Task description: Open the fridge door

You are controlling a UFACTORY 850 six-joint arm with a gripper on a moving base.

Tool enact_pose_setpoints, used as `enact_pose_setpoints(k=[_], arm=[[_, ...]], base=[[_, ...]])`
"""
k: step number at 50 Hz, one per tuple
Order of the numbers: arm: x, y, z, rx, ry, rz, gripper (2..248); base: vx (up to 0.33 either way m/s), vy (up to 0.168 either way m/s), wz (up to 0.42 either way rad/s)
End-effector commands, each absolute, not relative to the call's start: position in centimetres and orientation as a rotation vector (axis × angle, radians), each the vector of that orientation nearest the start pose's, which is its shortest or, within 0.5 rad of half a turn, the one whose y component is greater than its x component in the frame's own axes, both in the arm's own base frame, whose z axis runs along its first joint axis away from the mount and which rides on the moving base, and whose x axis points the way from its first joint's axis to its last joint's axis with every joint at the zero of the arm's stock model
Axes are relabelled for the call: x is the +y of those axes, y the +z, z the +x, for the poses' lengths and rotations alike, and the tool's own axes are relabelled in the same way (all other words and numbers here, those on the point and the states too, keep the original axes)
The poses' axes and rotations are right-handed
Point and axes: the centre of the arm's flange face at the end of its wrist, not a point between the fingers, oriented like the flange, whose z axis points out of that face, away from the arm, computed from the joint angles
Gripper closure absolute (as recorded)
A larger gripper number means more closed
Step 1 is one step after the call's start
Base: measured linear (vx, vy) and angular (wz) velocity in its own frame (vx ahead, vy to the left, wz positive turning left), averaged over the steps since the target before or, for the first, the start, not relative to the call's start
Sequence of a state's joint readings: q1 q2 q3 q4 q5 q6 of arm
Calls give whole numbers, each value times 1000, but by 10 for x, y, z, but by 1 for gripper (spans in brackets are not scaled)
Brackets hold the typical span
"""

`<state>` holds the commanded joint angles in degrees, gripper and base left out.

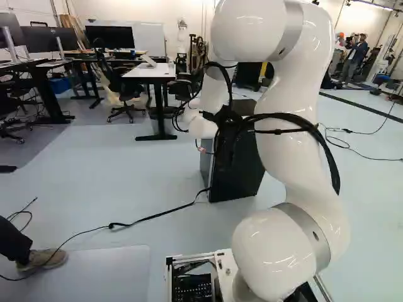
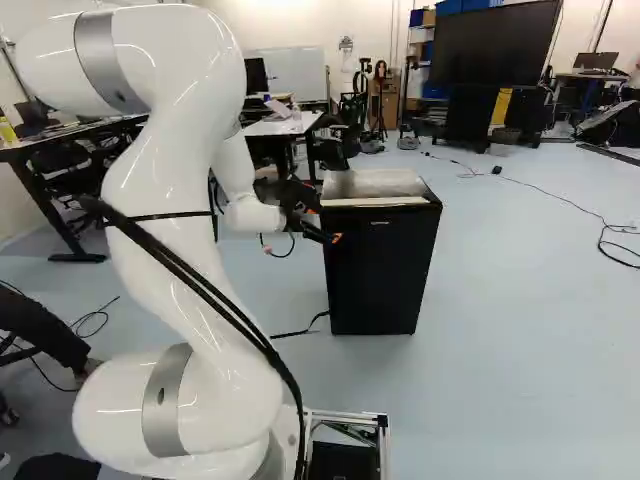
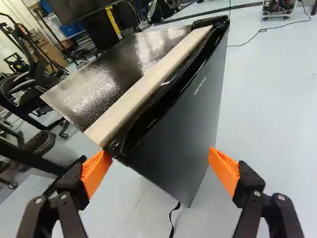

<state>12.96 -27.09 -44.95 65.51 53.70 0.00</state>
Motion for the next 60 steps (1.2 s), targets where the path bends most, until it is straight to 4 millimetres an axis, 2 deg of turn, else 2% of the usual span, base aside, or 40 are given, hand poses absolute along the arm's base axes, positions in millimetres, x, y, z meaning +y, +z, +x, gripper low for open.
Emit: enact_pose_setpoints(k=[27,60], arm=[[42,312,442,1520,-1669,-2533,3],[27,313,368,1685,-1600,-2555,3]], base=[[0,0,-1],[0,0,0]])
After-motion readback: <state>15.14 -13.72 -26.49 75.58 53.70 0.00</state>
